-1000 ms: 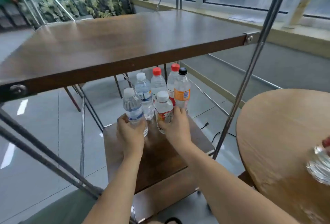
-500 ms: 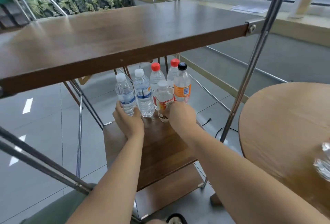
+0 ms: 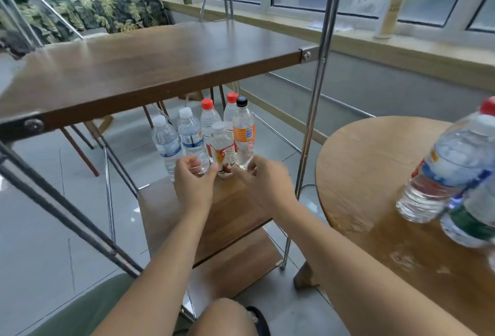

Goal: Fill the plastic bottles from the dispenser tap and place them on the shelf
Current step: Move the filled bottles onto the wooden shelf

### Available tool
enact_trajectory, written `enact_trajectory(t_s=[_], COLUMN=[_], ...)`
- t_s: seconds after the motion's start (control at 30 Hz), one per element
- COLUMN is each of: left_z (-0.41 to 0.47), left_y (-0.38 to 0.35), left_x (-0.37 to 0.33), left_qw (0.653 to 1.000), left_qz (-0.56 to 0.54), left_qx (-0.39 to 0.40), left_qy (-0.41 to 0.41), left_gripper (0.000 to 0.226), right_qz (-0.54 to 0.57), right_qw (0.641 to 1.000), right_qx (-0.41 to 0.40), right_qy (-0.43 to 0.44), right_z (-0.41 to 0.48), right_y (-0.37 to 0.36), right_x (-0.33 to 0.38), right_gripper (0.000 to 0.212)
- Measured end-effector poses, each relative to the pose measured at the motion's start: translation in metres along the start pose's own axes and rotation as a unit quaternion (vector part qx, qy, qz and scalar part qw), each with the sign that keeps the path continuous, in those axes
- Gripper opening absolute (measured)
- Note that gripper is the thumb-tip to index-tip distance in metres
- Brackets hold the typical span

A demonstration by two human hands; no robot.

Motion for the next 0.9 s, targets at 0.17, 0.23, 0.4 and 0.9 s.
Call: enact_trajectory(t_s=[0.17, 0.23, 0.4, 0.9], left_z=[-0.06, -0.086, -0.154, -0.313], left_y=[-0.019, -0.032, -0.064, -0.149], left_x=[-0.05, -0.066, -0.105, -0.202], left_qw=[0.989, 0.979, 0.949, 0.89], left_qz=[-0.032, -0.051, -0.054, -0.072], left_qx=[0.129, 0.182, 0.279, 0.404], left_qy=[-0.06, -0.076, -0.132, -0.197], left_gripper=[0.045, 0.045, 0.047, 0.058], right_qz=[-0.005, -0.002, -0.014, 0.024], right_qw=[0.999, 0.997, 0.992, 0.903], right_qx=[-0.052, -0.071, -0.124, -0.386], right_qy=[0.0, -0.007, -0.032, -0.19], right_z=[-0.057, -0.082, -0.148, -0.275], right_y=[0.06, 0.086, 0.152, 0.293], right_x=[-0.021, -0.032, -0.062, -0.184], right_gripper=[0.054, 0.055, 0.057, 0.027])
Point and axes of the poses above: each hand's wrist, its own z-axis towards the middle knuckle, its own y-axis out of the back of the hand, x = y × z, the point moved 5 cm from there along z, towards the middle knuckle, and after that the axes turned 2 degrees about -x, right-handed, at the moved point
